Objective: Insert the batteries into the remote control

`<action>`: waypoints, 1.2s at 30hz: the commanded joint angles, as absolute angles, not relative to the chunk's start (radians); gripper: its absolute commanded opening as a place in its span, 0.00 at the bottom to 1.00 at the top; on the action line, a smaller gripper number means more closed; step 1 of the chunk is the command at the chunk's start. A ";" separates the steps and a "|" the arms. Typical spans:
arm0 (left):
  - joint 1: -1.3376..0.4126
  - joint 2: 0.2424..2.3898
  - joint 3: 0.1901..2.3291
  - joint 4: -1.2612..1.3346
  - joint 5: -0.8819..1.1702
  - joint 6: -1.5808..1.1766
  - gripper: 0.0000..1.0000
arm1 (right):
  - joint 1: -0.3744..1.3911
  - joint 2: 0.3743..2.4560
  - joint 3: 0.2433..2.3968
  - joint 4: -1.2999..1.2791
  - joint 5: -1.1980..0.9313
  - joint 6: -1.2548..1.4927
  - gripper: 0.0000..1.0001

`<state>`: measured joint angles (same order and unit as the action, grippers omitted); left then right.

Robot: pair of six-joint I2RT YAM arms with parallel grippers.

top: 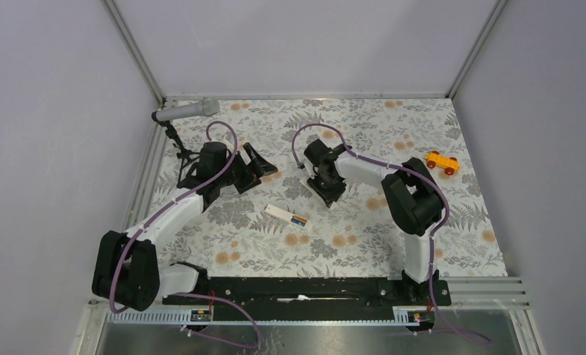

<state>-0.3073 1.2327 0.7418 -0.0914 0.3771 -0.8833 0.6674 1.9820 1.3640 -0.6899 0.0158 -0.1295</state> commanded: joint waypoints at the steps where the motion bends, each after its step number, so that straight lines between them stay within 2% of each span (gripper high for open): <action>1: -0.323 1.283 0.756 0.007 0.407 -0.914 0.86 | 0.666 1.924 1.365 -0.686 -0.026 -0.112 0.28; 10: -0.353 1.357 0.755 0.069 0.373 -0.887 0.84 | 0.667 1.924 1.391 -0.749 -0.080 -0.043 0.33; 15: -0.356 1.349 0.733 0.064 0.343 -0.867 0.85 | 0.667 1.885 1.332 -0.681 -0.023 -0.029 0.61; 22: -0.365 1.405 0.754 0.069 0.315 -0.833 0.78 | 0.669 1.902 1.303 -0.638 -0.017 0.038 0.71; 25: -0.381 1.454 0.771 0.077 0.318 -0.824 0.74 | 0.668 1.916 1.295 -0.627 0.042 0.092 0.69; 28: -0.399 1.509 0.801 0.081 0.327 -0.821 0.72 | 0.674 1.920 1.284 -0.619 0.098 0.091 0.64; 31: -0.406 1.558 0.834 0.081 0.336 -0.840 0.70 | 0.679 1.916 1.271 -0.594 0.074 0.051 0.55; 36: -0.416 1.617 0.883 0.074 0.341 -0.865 0.64 | 0.688 1.924 1.260 -0.561 0.004 0.007 0.36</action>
<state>-0.4084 1.5932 0.8139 0.0250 0.3370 -0.8513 0.6712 1.9301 1.2846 -0.6098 0.0425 0.0376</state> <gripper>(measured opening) 0.660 0.415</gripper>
